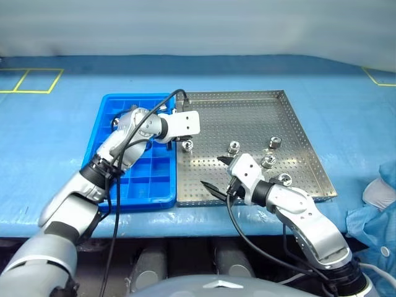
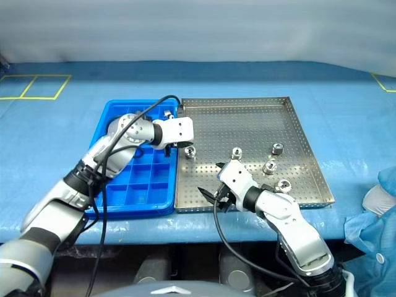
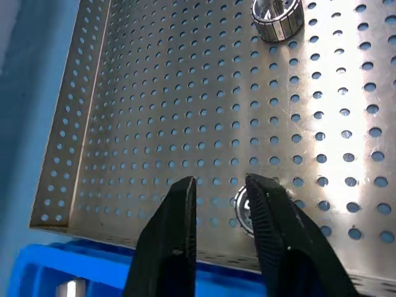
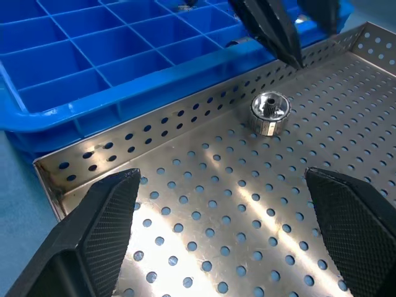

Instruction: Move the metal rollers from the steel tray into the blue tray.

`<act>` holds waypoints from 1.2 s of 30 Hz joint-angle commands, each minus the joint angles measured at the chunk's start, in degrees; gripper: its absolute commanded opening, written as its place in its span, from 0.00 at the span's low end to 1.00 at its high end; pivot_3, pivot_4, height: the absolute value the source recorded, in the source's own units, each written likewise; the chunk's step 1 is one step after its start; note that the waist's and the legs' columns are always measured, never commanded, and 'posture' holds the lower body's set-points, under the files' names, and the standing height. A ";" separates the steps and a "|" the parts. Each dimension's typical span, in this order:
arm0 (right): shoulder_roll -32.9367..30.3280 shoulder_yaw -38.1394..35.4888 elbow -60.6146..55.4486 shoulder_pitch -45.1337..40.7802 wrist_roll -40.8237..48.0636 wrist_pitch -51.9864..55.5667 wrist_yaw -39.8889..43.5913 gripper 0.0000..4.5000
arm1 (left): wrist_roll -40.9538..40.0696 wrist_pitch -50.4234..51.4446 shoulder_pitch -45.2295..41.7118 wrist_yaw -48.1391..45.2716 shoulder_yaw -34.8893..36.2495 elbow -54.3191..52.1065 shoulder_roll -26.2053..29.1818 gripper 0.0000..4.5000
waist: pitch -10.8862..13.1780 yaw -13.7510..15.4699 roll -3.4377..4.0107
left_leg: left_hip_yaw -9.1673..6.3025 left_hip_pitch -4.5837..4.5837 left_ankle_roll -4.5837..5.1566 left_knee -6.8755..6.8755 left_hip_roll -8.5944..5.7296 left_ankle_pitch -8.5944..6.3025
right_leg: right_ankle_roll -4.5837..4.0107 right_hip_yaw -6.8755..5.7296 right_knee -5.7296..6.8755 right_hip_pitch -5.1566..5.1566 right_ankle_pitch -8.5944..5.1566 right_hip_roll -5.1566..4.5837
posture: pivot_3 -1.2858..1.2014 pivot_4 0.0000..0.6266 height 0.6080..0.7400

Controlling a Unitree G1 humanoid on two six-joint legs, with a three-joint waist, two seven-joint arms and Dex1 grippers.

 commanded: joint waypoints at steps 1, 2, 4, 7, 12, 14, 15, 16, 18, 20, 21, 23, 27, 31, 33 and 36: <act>0.87 0.29 -0.28 -0.66 -0.50 -1.88 -0.27 1.00 | 3.41 -5.18 -3.33 -1.76 -1.80 3.93 -0.47 0.65 | 0.00 -0.03 0.00 | 0.00 -0.01 0.00 0.00 0.00 0.00 | 0.00 0.00 0.00 -0.01 0.00 0.00 | 0.48 0.24 1.00; 1.06 0.35 -0.17 -0.62 -0.63 -2.08 -0.34 1.00 | 4.20 -6.20 -4.03 -2.32 -2.32 5.11 -0.67 0.73 | 0.00 -0.07 0.00 | 0.00 -0.01 0.00 -0.01 0.01 0.00 | 0.00 0.00 0.01 -0.02 0.00 0.01 | 0.48 0.24 1.00; 1.37 0.33 0.04 -0.46 -0.86 -2.50 -0.53 1.00 | 5.66 -8.91 -5.39 -4.32 -3.70 7.92 -0.90 0.79 | 0.00 -0.20 0.00 | 0.00 -0.04 0.00 0.00 0.02 0.00 | 0.00 0.00 0.03 -0.06 0.00 0.02 | 0.48 0.24 1.00; 1.66 0.26 0.29 -0.26 -1.14 -2.94 -0.63 1.00 | 7.33 -12.27 -7.03 -6.55 -5.02 11.71 -1.59 0.79 | 0.00 -0.48 0.00 | 0.00 -0.05 0.00 -0.01 0.03 0.00 | -0.01 0.00 0.04 -0.07 0.00 0.03 | 0.48 0.24 1.00; 1.74 0.15 0.59 -0.12 -1.57 -3.55 -0.70 1.00 | 9.99 -17.21 -10.46 -9.81 -6.81 18.91 -3.88 0.79 | 0.00 -0.61 0.00 | -0.01 -0.08 0.01 0.01 0.02 0.00 | 0.00 0.00 0.03 -0.07 0.00 0.03 | 0.47 0.24 1.00; 1.83 0.14 0.58 -0.02 -1.74 -3.79 -0.81 1.00 | 11.63 -19.36 -11.44 -10.89 -7.84 21.49 -4.18 0.79 | 0.00 -0.85 -0.01 | -0.01 -0.09 0.01 0.02 0.02 0.00 | 0.00 0.00 0.03 -0.07 0.00 0.03 | 0.47 0.24 1.00; 1.91 0.13 0.60 0.00 -1.84 -3.90 -0.88 1.00 | 12.15 -20.19 -11.88 -11.50 -8.18 22.79 -4.47 0.79 | 0.00 -0.97 -0.01 | -0.01 -0.09 0.01 0.02 0.02 0.00 | 0.01 0.00 0.03 -0.08 0.00 0.03 | 0.47 0.24 1.00; 1.99 0.11 0.67 0.00 -1.94 -4.00 -0.93 1.00 | 12.42 -20.80 -12.26 -12.04 -8.32 24.00 -4.85 0.79 | 0.00 -1.12 0.00 | -0.01 -0.08 0.01 0.01 0.02 0.00 | 0.01 0.01 0.03 -0.08 0.00 0.03 | 0.47 0.24 1.00; 2.16 0.05 0.66 0.07 -2.12 -4.13 -1.00 1.00 | 12.73 -21.56 -12.92 -13.17 -8.40 26.26 -5.75 0.79 | 0.00 -1.45 0.00 | -0.01 -0.08 0.01 0.01 0.02 0.00 | 0.01 0.01 0.05 -0.08 0.00 0.04 | 0.47 0.24 1.00; 2.39 0.02 0.68 0.05 -2.26 -4.21 -1.11 1.00 | 13.44 -22.04 -13.55 -13.46 -8.42 28.56 -6.69 0.79 | 0.00 -1.73 0.00 | -0.01 -0.07 0.01 0.01 0.03 0.00 | 0.01 0.01 0.05 -0.08 0.00 0.05 | 0.46 0.24 1.00; 2.48 0.06 0.70 -0.01 -2.31 -4.23 -1.16 1.00 | 13.79 -22.35 -13.86 -13.68 -8.54 29.93 -7.26 0.79 | 0.00 -1.90 0.00 | -0.01 -0.07 0.01 0.01 0.03 0.00 | 0.01 0.01 0.06 -0.07 0.01 0.06 | 0.46 0.24 1.00; 2.65 0.18 0.66 0.05 -2.47 -4.35 -1.38 1.00 | 14.70 -22.96 -14.33 -14.28 -8.99 32.70 -8.45 0.79 | 0.00 -2.31 -0.01 | -0.02 -0.07 0.01 0.02 0.03 0.00 | 0.08 0.01 0.07 -0.07 0.05 0.06 | 0.46 0.24 1.00; 2.87 0.25 0.42 0.32 -2.70 -4.54 -1.66 1.00 | 17.24 -24.14 -15.15 -13.46 -9.95 37.34 -10.32 0.79 | 0.00 -3.11 -0.01 | -0.02 -0.07 0.01 0.02 0.03 0.00 | 0.26 0.02 0.06 -0.07 0.15 0.06 | 0.46 0.24 1.00; 3.15 0.33 0.24 0.51 -3.01 -4.56 -1.94 1.00 | 20.08 -25.80 -15.76 -11.67 -10.91 40.79 -11.37 0.79 | 0.00 -3.28 0.00 | -0.03 -0.03 0.01 0.03 0.04 0.00 | 0.26 0.03 0.10 -0.04 0.15 0.08 | 0.45 0.24 1.00; 3.30 0.30 0.10 0.77 -3.17 -4.56 -2.00 1.00 | 21.55 -26.62 -15.85 -10.83 -11.47 41.69 -11.53 0.79 | 0.00 -3.37 0.00 | -0.03 0.00 0.01 0.04 0.04 0.00 | 0.27 0.05 0.10 -0.01 0.15 0.09 | 0.45 0.24 1.00; 3.44 0.26 -0.09 1.00 -3.32 -4.52 -2.08 1.00 | 22.67 -27.51 -15.86 -10.42 -11.69 42.35 -11.57 0.79 | -0.01 -3.64 -0.01 | -0.02 0.03 0.01 0.09 0.04 0.00 | 0.25 0.07 0.10 0.04 0.14 0.09 | 0.45 0.24 1.00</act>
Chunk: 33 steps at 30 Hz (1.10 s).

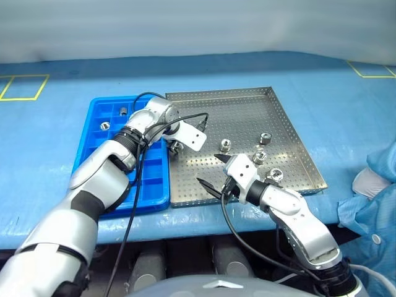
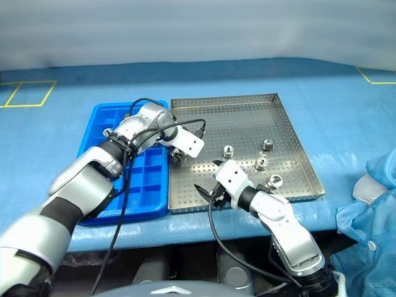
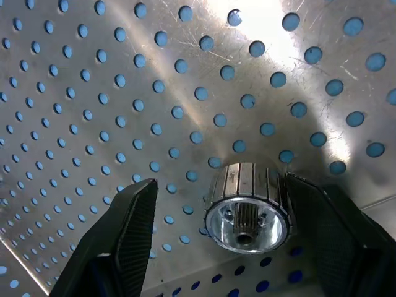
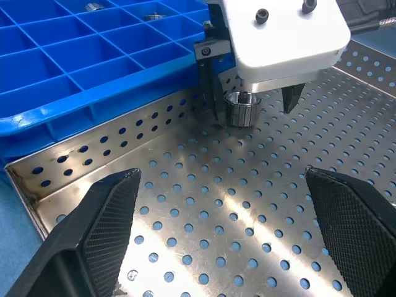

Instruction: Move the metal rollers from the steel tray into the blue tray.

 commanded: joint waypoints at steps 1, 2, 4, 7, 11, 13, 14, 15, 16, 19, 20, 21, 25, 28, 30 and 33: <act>0.41 -0.38 -1.52 0.29 0.01 -1.00 -0.46 1.00 | 2.11 -0.88 0.26 0.56 -0.81 1.84 0.30 0.79 | 0.00 -0.22 0.00 | 0.01 0.01 0.00 0.01 0.00 0.00 | 0.00 0.02 0.01 0.00 0.00 0.00 | 0.45 0.24 1.00; 0.41 -0.40 -1.59 0.37 -0.01 -1.01 -0.48 1.00 | 2.24 -0.97 0.32 0.46 -0.74 1.94 0.28 0.79 | 0.00 -0.25 0.00 | 0.02 0.02 0.00 0.01 0.00 0.00 | 0.00 0.03 0.02 0.00 0.00 0.00 | 0.45 0.24 1.00; 0.43 -0.42 -1.57 0.36 -0.08 -1.07 -0.49 1.00 | 2.46 -1.39 0.48 -0.06 -0.71 2.03 0.40 0.71 | 0.00 -0.28 0.00 | 0.03 0.03 0.00 0.02 0.00 0.00 | 0.00 0.04 0.04 0.00 0.00 0.00 | 0.45 0.24 1.00; 0.47 -0.42 -1.41 0.21 -0.15 -1.14 -0.47 1.00 | 2.90 -1.80 0.65 -0.49 -0.36 1.99 0.62 0.52 | -0.01 -0.25 0.00 | 0.02 0.03 0.00 0.02 0.00 0.00 | 0.00 0.05 0.05 0.00 0.00 0.02 | 0.46 0.24 1.00; 0.57 -0.39 -0.98 -0.26 -0.16 -1.13 -0.30 1.00 | 3.03 -2.10 0.86 -0.74 -0.04 1.82 1.05 0.41 | -0.01 -0.21 0.00 | 0.02 0.02 0.00 0.02 0.00 0.00 | 0.02 0.05 0.04 0.00 0.01 0.01 | 0.46 0.24 1.00; 0.62 -0.30 -0.82 -0.46 -0.21 -1.15 -0.23 1.00 | 2.87 -1.93 1.03 -0.89 0.18 1.70 1.18 0.41 | -0.01 -0.23 0.00 | 0.02 0.02 0.00 0.02 0.00 0.00 | 0.02 0.05 0.05 -0.01 0.01 0.02 | 0.46 0.24 1.00; 0.64 -0.24 -0.75 -0.56 -0.24 -1.17 -0.20 1.00 | 2.66 -1.70 1.12 -0.97 0.40 1.63 1.21 0.41 | -0.01 -0.23 0.00 | 0.02 0.02 0.00 0.02 0.00 0.00 | 0.02 0.05 0.05 -0.01 0.01 0.02 | 0.46 0.24 1.00; 0.67 -0.22 -0.70 -0.72 -0.20 -1.12 -0.15 1.00 | 2.18 -1.39 1.19 -0.99 0.89 1.52 1.19 0.41 | -0.01 -0.22 0.00 | 0.02 0.02 0.00 0.02 0.01 0.00 | 0.02 0.05 0.06 -0.01 0.01 0.03 | 0.46 0.24 1.00; 0.70 -0.20 -0.64 -0.86 -0.17 -1.09 -0.09 1.00 | 1.67 -1.02 1.23 -1.01 1.42 1.40 1.13 0.41 | -0.01 -0.22 0.00 | 0.02 0.03 0.00 0.02 0.01 0.00 | 0.02 0.05 0.06 -0.01 0.02 0.03 | 0.46 0.24 1.00; 0.69 -0.18 -0.32 -1.29 -0.04 -1.00 0.24 1.00 | -2.64 1.97 1.54 -1.02 5.92 -0.67 0.15 0.41 | 0.00 -0.20 0.00 | 0.02 0.02 0.00 0.01 0.01 0.00 | 0.05 0.05 0.06 -0.02 0.03 0.03 | 0.46 0.24 1.00; 0.60 -0.23 -0.22 -1.40 0.11 -0.88 0.48 1.00 | -5.19 4.01 1.95 -2.05 8.33 -2.52 -0.31 0.41 | 0.00 -0.14 0.00 | 0.01 0.00 0.00 0.01 0.01 0.00 | 0.05 0.05 0.06 -0.02 0.03 0.03 | 0.46 0.24 1.00; 0.52 -0.27 -0.14 -1.48 0.24 -0.78 0.69 1.00 | -7.14 5.72 2.41 -3.04 10.23 -4.35 -0.55 0.41 | 0.00 -0.08 0.00 | 0.01 -0.02 0.00 0.02 0.01 0.00 | 0.05 0.05 0.06 -0.04 0.03 0.03 | 0.46 0.24 1.00; -0.22 -0.57 0.38 -1.61 0.85 -0.27 1.92 1.00 | -15.34 14.64 5.78 -5.89 17.88 -16.50 -0.16 0.41 | 0.00 0.39 0.00 | -0.03 -0.21 0.01 0.01 0.00 0.00 | 0.08 0.04 0.04 -0.18 0.04 0.02 | 0.48 0.24 1.00; -0.82 -0.67 0.63 -1.77 1.16 0.03 2.91 1.00 | -20.12 21.77 8.93 -5.58 22.87 -26.46 0.80 0.41 | 0.00 0.56 0.00 | -0.06 -0.28 0.02 -0.01 0.00 -0.01 | 0.09 0.03 0.04 -0.25 0.05 0.02 | 0.49 0.24 1.00; -1.12 -0.56 0.83 -1.98 1.32 0.21 3.62 1.00 | -22.40 26.18 11.98 -3.40 26.53 -33.68 2.00 0.41 | 0.00 0.58 0.00 | -0.05 -0.23 0.02 -0.04 0.01 -0.01 | 0.09 0.03 0.06 -0.24 0.05 0.03 | 0.49 0.24 1.00; -1.56 -0.38 1.02 -2.44 1.83 0.58 4.83 1.00 | -23.20 32.35 18.62 2.24 31.70 -45.50 4.47 0.41 | -0.01 0.61 0.02 | -0.02 -0.05 0.02 -0.06 0.06 -0.01 | 0.06 0.03 0.12 -0.15 0.03 0.04 | 0.51 0.24 1.00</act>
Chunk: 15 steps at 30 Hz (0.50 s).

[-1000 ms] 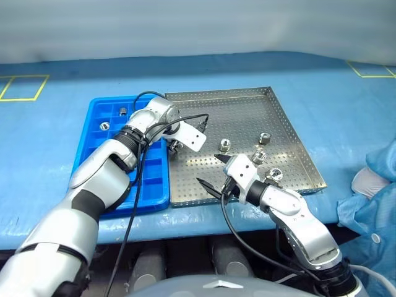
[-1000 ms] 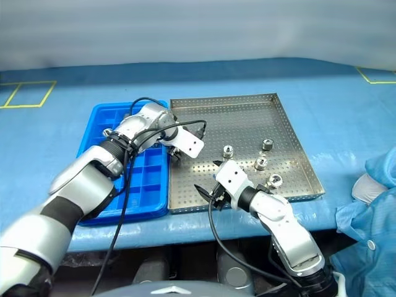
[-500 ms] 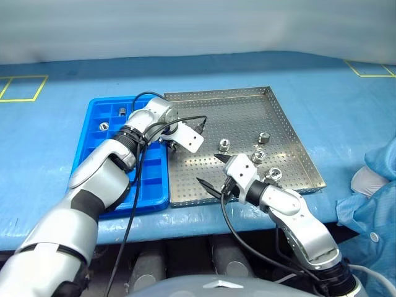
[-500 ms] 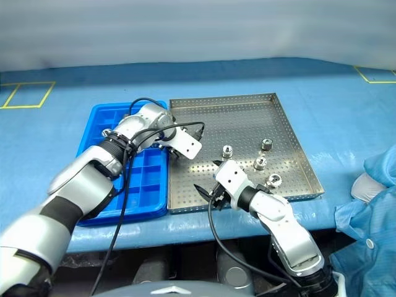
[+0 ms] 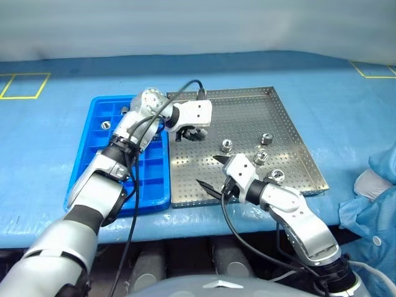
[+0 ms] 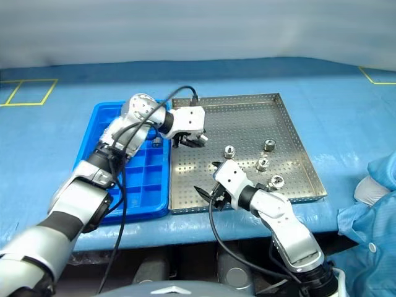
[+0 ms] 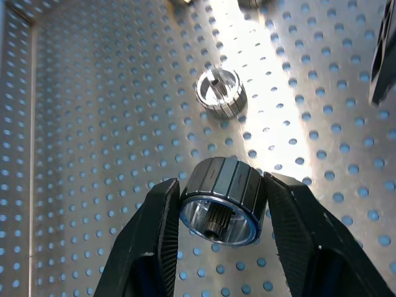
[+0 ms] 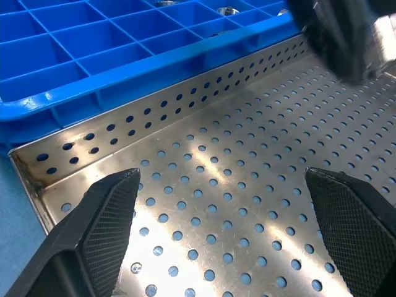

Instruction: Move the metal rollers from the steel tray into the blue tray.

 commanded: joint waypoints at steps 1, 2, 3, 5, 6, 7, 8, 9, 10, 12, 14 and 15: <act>-0.34 -0.29 -1.07 -1.14 1.55 0.33 1.62 1.00 | -2.34 8.34 7.41 6.07 7.66 -15.55 3.12 0.41 | 0.00 0.11 0.00 | 0.01 0.09 0.00 0.00 0.02 0.00 | -0.03 0.00 0.08 0.04 -0.02 0.02 | 0.51 0.24 1.00; -0.47 -0.10 -1.06 -1.52 1.81 0.52 2.14 1.00 | -2.78 11.34 11.44 7.22 9.58 -21.44 4.03 0.41 | -0.01 0.08 0.02 | 0.01 0.12 -0.01 0.00 0.04 0.01 | -0.05 0.00 0.12 0.04 -0.03 0.02 | 0.52 0.24 1.00; -0.63 -0.09 -1.12 -1.66 2.04 0.63 2.53 1.00 | -3.20 13.72 14.11 8.10 10.50 -25.61 4.65 0.41 | -0.01 0.24 0.02 | 0.01 0.16 -0.02 0.00 0.06 0.01 | -0.07 0.00 0.17 0.02 -0.04 0.03 | 0.53 0.24 1.00; -0.46 0.10 -1.00 -2.57 2.65 1.22 3.26 1.00 | -2.55 18.16 20.97 10.26 12.28 -34.00 6.79 0.41 | 0.00 1.25 0.00 | -0.04 0.19 -0.03 0.03 0.04 0.02 | -0.19 -0.01 0.42 0.00 -0.11 0.02 | 0.54 0.24 1.00; -0.44 0.46 -0.85 -3.20 2.89 1.47 3.80 1.00 | -1.80 20.13 24.88 11.23 13.23 -38.00 8.29 0.41 | 0.01 1.81 -0.01 | -0.04 0.21 -0.04 0.03 0.02 0.02 | -0.26 -0.02 0.55 -0.01 -0.16 0.01 | 0.55 0.24 1.00; -0.49 0.78 -0.77 -3.67 3.08 1.65 4.26 1.00 | -1.47 21.99 27.94 12.08 14.03 -41.29 9.49 0.41 | 0.01 2.33 -0.02 | -0.07 0.23 -0.04 0.05 0.03 0.02 | -0.31 -0.05 0.62 -0.02 -0.21 0.03 | 0.55 0.24 1.00; -0.70 0.86 -0.83 -3.77 3.27 1.68 4.61 1.00 | -1.53 23.50 29.71 12.86 14.26 -43.59 10.29 0.41 | 0.02 3.14 -0.03 | -0.09 0.27 -0.04 0.05 0.06 0.03 | -0.36 -0.11 0.63 -0.01 -0.24 0.03 | 0.56 0.24 1.00; -0.72 1.28 -0.56 -4.38 3.43 1.84 5.14 1.00 | -1.66 26.02 32.66 13.92 16.04 -47.20 10.88 0.41 | 0.03 3.93 -0.06 | -0.15 0.28 -0.08 0.06 0.06 0.05 | -0.64 -0.18 0.69 0.00 -0.39 0.03 | 0.57 0.24 1.00; -0.82 1.41 -0.45 -4.67 3.58 1.94 5.53 1.00 | -1.94 27.97 34.39 14.81 17.07 -49.69 11.18 0.41 | 0.04 4.31 -0.07 | -0.25 0.25 -0.11 0.07 0.05 0.12 | -0.67 -0.28 0.69 0.02 -0.41 0.03 | 0.58 0.24 1.00; -0.81 2.17 0.59 -5.90 3.70 2.13 6.40 1.00 | -1.18 32.60 38.54 17.39 20.34 -54.81 11.71 0.41 | 0.03 5.45 -0.08 | -0.25 0.26 -0.12 0.07 0.06 0.14 | -0.69 -0.30 0.68 0.06 -0.42 0.02 | 0.59 0.24 1.00; -0.65 2.70 1.61 -6.98 3.81 2.26 6.93 1.00 | 0.15 36.72 41.42 20.40 22.33 -58.13 12.36 0.41 | 0.03 6.29 -0.08 | -0.25 0.27 -0.13 0.09 0.03 0.15 | -0.71 -0.32 0.67 0.09 -0.43 -0.04 | 0.60 0.24 1.00; -0.58 2.85 1.99 -7.43 3.94 2.30 7.23 1.00 | 0.74 38.50 42.59 21.84 22.88 -59.31 12.65 0.41 | 0.03 6.69 -0.08 | -0.24 0.27 -0.13 0.11 0.03 0.16 | -0.71 -0.33 0.66 0.08 -0.43 -0.04 | 0.61 0.24 1.00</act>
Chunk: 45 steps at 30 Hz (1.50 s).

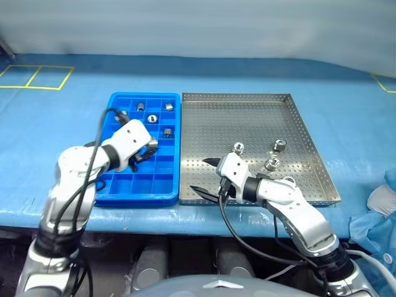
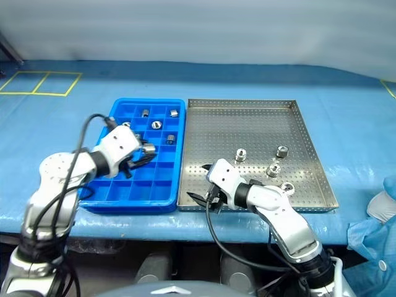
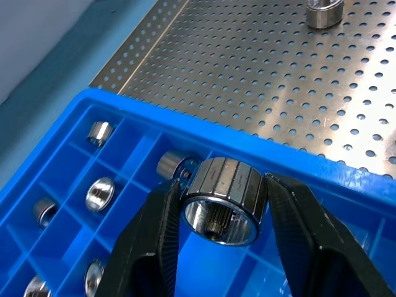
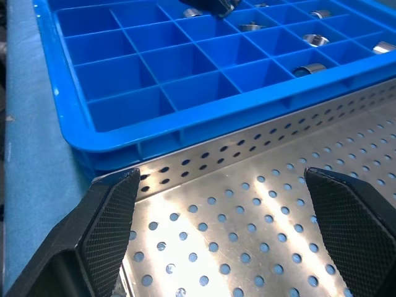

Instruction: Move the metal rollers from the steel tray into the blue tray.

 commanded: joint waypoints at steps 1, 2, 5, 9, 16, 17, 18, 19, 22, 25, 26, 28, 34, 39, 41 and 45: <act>0.29 0.41 0.28 -2.19 1.01 -0.08 1.33 1.00 | 2.24 7.17 3.02 5.89 3.92 -7.07 1.48 0.41 | 0.00 0.85 0.00 | -0.02 0.00 0.00 0.01 -0.02 0.00 | 0.00 -0.04 0.00 0.02 0.00 -0.03 | 0.61 0.24 1.00; 0.32 0.47 0.55 -2.47 1.07 -0.11 1.53 1.00 | 2.23 8.32 3.82 6.90 3.97 -7.78 1.71 0.41 | 0.00 1.18 0.00 | -0.02 0.00 0.00 0.01 -0.02 0.00 | 0.00 -0.07 0.00 0.02 0.00 -0.05 | 0.62 0.24 1.00; 0.26 0.76 1.28 -3.19 1.21 -0.21 2.01 1.00 | 1.73 11.04 6.35 9.36 3.77 -9.50 1.92 0.41 | 0.00 2.25 -0.01 | -0.03 -0.02 0.00 0.01 -0.02 0.00 | -0.01 -0.11 -0.03 0.02 -0.01 -0.06 | 0.62 0.24 1.00; 0.07 1.02 2.03 -4.03 1.31 -0.27 2.73 1.00 | 0.96 13.29 10.84 12.31 4.08 -11.15 1.58 0.41 | 0.00 3.01 -0.01 | -0.01 -0.05 -0.01 -0.06 -0.02 0.00 | -0.06 -0.15 -0.08 -0.03 -0.04 -0.11 | 0.63 0.24 1.00; -0.49 0.59 2.29 -4.05 1.29 -0.32 3.02 1.00 | -0.85 16.40 16.83 15.80 5.39 -14.17 1.27 0.41 | 0.00 3.35 -0.01 | -0.12 -0.07 -0.02 -0.12 0.00 -0.01 | -0.19 -0.37 -0.09 -0.04 -0.11 -0.20 | 0.63 0.24 1.00; -0.57 0.61 2.14 -3.88 1.33 -0.32 2.99 1.00 | -1.25 16.05 17.22 16.07 5.28 -13.85 1.55 0.41 | 0.00 3.42 -0.01 | -0.15 -0.07 -0.02 -0.13 0.00 0.00 | -0.21 -0.43 -0.09 -0.04 -0.12 -0.24 | 0.63 0.24 1.00; -0.63 0.64 2.03 -3.75 1.35 -0.34 2.97 1.00 | -1.63 15.67 17.42 16.33 5.18 -13.51 1.75 0.41 | 0.00 3.48 -0.01 | -0.20 -0.08 -0.02 -0.13 0.00 -0.01 | -0.23 -0.50 -0.09 -0.04 -0.13 -0.25 | 0.63 0.24 1.00; -0.65 0.68 1.92 -3.62 1.32 -0.38 2.90 1.00 | -1.95 15.19 17.53 16.57 5.05 -13.09 1.90 0.48 | 0.00 3.57 -0.01 | -0.28 -0.08 -0.02 -0.13 0.00 -0.01 | -0.26 -0.60 -0.09 -0.02 -0.16 -0.26 | 0.63 0.24 1.00; -0.61 0.64 1.71 -3.44 1.13 -0.45 2.53 1.00 | -2.10 14.39 17.60 17.69 4.66 -12.78 3.10 0.69 | 0.00 3.66 -0.01 | -0.46 -0.11 -0.02 -0.17 0.00 -0.01 | -0.35 -0.80 -0.09 -0.01 -0.21 -0.28 | 0.62 0.24 1.00; -0.71 0.39 1.34 -3.07 1.04 -0.38 2.16 1.00 | -3.86 14.29 15.71 18.87 6.42 -13.46 1.56 0.91 | 0.00 3.74 -0.01 | -0.61 -0.14 -0.02 -0.24 0.00 -0.01 | -0.47 -0.99 -0.09 -0.01 -0.28 -0.29 | 0.62 0.24 1.00; -0.86 0.38 1.15 -2.79 0.91 -0.40 2.05 1.00 | -5.37 14.20 14.22 18.87 7.48 -13.77 -0.11 0.98 | 0.00 3.85 -0.01 | -0.68 -0.17 -0.03 -0.24 0.00 -0.01 | -0.51 -1.09 -0.10 0.00 -0.31 -0.29 | 0.62 0.24 1.00; -1.10 0.39 0.73 -2.24 0.67 -0.44 1.76 1.00 | -8.35 12.31 11.47 18.64 8.73 -14.18 -2.78 0.98 | 0.00 4.13 -0.01 | -0.80 -0.21 -0.05 -0.26 0.00 0.00 | -0.57 -1.25 -0.09 0.01 -0.34 -0.30 | 0.62 0.24 1.00; -0.73 -1.25 -1.07 -1.44 0.10 0.68 -1.86 1.00 | -21.57 3.98 1.80 12.74 5.47 -10.25 -8.92 0.98 | 0.00 4.53 -0.01 | -0.98 -0.24 -0.18 -0.26 -0.04 0.08 | -0.62 -1.45 -0.08 0.08 -0.37 -0.30 | 0.60 0.24 1.00; -3.45 -4.21 -4.86 1.23 -1.56 2.91 -4.72 1.00 | -22.33 -6.05 -8.44 9.47 -7.01 5.27 -9.47 0.98 | -0.01 4.22 0.01 | -0.97 -0.22 -0.20 -0.25 -0.09 0.09 | -0.62 -1.44 -0.09 0.13 -0.37 -0.30 | 0.57 0.24 1.00; -4.79 -6.43 -6.57 2.56 -2.50 4.06 -6.44 1.00 | -22.23 -10.72 -12.71 8.20 -10.68 12.54 -11.03 0.98 | -0.01 4.11 0.01 | -0.98 -0.28 -0.21 -0.21 -0.12 0.10 | -0.61 -1.45 -0.10 0.12 -0.37 -0.32 | 0.56 0.24 1.00; -6.99 -10.79 -10.02 5.99 -3.16 6.49 -8.55 1.00 | -19.56 -19.75 -19.10 5.28 -17.58 26.42 -12.18 0.98 | -0.02 2.37 0.02 | -0.92 -0.33 -0.21 -0.21 -0.14 0.10 | -0.56 -1.42 -0.20 0.11 -0.35 -0.34 | 0.52 0.24 1.00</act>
